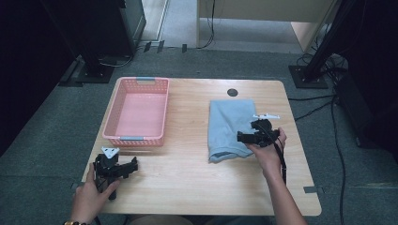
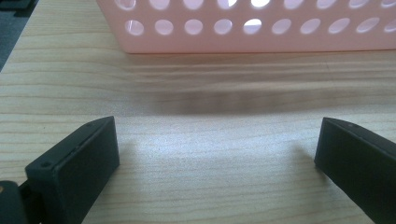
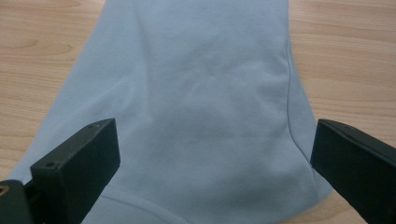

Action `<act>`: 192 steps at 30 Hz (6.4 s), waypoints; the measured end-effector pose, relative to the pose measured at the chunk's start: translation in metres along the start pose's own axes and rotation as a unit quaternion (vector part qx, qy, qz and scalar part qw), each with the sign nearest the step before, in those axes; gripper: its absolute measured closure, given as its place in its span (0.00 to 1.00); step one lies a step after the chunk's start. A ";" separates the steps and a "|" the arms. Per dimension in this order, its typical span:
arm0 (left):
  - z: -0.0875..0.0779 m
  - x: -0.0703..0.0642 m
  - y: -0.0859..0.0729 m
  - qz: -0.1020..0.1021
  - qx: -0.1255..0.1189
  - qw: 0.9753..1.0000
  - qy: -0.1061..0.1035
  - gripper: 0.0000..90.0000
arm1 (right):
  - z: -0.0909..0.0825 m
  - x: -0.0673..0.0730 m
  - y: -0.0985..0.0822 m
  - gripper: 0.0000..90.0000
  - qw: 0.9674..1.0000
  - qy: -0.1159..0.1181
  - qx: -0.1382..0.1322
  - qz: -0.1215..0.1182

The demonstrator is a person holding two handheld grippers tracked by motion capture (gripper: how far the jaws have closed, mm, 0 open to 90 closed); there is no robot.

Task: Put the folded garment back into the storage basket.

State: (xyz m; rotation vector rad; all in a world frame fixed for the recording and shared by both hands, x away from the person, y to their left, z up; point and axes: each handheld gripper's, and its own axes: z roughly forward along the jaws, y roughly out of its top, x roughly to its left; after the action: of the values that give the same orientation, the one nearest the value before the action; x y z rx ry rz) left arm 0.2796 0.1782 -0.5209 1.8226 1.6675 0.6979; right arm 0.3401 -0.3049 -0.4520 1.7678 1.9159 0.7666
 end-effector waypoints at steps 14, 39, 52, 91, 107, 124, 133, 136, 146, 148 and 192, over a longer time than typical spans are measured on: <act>0.000 0.000 0.000 0.000 0.001 1.000 0.000 0.00 | 0.020 0.012 0.017 0.01 1.000 -0.002 0.019 -0.004; 0.000 0.000 0.000 0.000 0.001 1.000 0.000 0.00 | 0.064 0.018 0.023 0.00 0.997 0.008 0.067 0.037; 0.000 0.000 0.000 0.000 0.001 1.000 0.000 0.00 | 0.084 0.031 0.027 0.00 0.997 -0.016 0.073 0.037; 0.000 0.000 0.000 0.000 0.001 1.000 0.001 0.00 | 0.076 0.027 0.025 0.69 0.995 -0.046 0.081 -0.027; 0.000 0.000 0.000 0.000 0.001 1.000 0.001 0.00 | 0.074 0.029 0.017 0.78 0.998 -0.048 0.045 -0.024; 0.000 0.000 0.000 0.000 0.001 1.000 0.001 0.00 | 0.044 0.038 0.037 0.80 0.999 0.002 0.011 0.042; 0.000 0.000 0.000 0.000 0.001 1.000 0.001 0.00 | 0.031 0.054 0.051 0.80 0.999 0.016 0.006 0.037; 0.000 0.000 0.000 0.000 0.001 1.000 0.001 0.00 | 0.027 0.061 0.056 0.80 0.999 0.021 0.003 0.036; 0.000 0.000 0.000 0.000 0.001 1.000 0.001 0.00 | 0.015 0.085 0.074 0.80 0.999 0.038 -0.005 0.031; 0.000 0.000 0.000 0.000 0.001 1.000 0.001 0.00 | 0.013 0.089 0.077 0.80 0.999 0.041 -0.006 0.032; 0.000 0.000 0.000 -0.001 0.001 1.000 0.001 0.00 | -0.001 0.184 0.134 0.80 0.995 0.101 0.008 -0.002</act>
State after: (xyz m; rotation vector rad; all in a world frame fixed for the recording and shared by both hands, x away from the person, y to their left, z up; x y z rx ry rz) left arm 0.2795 0.1780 -0.5207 1.8225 1.6704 0.6979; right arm 0.4220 -0.1173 -0.3533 1.7537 2.0576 0.9654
